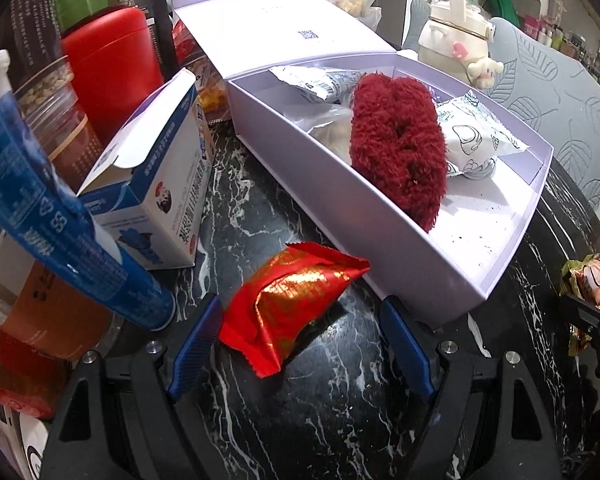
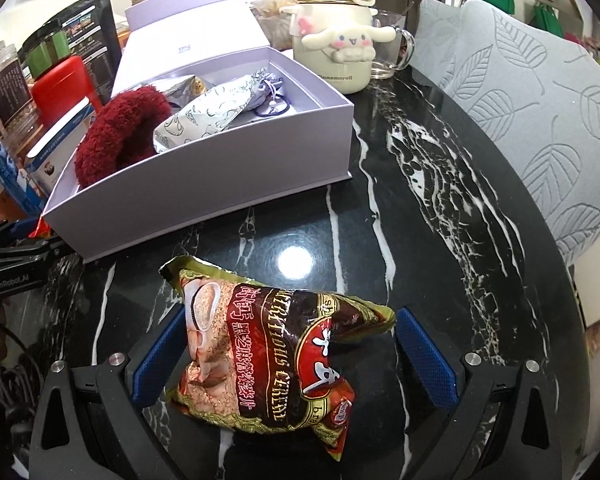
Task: Organize soft objects
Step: 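Grasp the red snack packet with left tool while right tool grasps brown cereal bag, then lift the red snack packet with left tool while right tool lifts cereal bag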
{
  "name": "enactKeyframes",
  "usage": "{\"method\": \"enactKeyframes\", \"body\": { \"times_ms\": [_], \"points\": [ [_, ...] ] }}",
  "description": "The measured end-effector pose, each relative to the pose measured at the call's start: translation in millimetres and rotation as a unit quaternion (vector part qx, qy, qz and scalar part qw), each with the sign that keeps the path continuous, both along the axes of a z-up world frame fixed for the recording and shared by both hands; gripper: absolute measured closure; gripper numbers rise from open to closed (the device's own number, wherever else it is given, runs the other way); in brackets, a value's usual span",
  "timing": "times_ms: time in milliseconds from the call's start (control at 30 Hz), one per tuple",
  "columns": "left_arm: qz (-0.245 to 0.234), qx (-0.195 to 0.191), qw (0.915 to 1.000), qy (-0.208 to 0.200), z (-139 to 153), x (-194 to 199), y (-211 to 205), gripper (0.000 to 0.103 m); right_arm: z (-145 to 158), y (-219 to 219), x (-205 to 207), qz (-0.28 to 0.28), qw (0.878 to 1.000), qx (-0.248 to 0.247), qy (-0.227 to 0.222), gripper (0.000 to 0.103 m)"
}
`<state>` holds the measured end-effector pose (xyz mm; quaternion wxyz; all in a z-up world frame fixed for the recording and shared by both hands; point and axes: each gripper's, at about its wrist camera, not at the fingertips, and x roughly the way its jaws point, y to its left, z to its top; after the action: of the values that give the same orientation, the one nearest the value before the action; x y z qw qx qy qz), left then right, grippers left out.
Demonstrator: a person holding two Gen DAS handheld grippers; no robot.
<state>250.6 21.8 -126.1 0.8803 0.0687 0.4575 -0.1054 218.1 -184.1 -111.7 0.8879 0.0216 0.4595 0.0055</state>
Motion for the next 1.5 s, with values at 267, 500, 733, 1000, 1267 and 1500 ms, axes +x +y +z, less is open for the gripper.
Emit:
{"method": "enactKeyframes", "body": {
  "times_ms": [267, 500, 733, 1000, 1267, 1500],
  "points": [
    [0.001, -0.002, 1.0000, -0.005, -1, 4, -2, 0.025, 3, 0, -3, 0.010, 1.000, 0.002, -0.008, 0.012],
    [0.000, -0.009, 0.9998, -0.016, 0, -10, 3, 0.052, 6, 2, -7, 0.017, 1.000, 0.007, -0.012, 0.020],
    [-0.002, -0.003, 0.9997, -0.024, 3, -23, 5, 0.058, 8, 3, -16, 0.022, 1.000, 0.009, -0.013, 0.024],
    [-0.007, -0.010, 0.9998, -0.017, 5, -54, 7, 0.058, 10, 5, -29, 0.030, 0.999, 0.013, -0.014, 0.026],
    [-0.022, -0.019, 0.9995, -0.010, 7, -93, 1, 0.058, 9, 11, -47, 0.048, 0.999, 0.009, -0.016, 0.026],
    [-0.053, -0.033, 0.9980, 0.000, 10, -124, -12, 0.058, 8, 10, -61, 0.061, 0.998, 0.019, -0.018, 0.026]
  ]
}}
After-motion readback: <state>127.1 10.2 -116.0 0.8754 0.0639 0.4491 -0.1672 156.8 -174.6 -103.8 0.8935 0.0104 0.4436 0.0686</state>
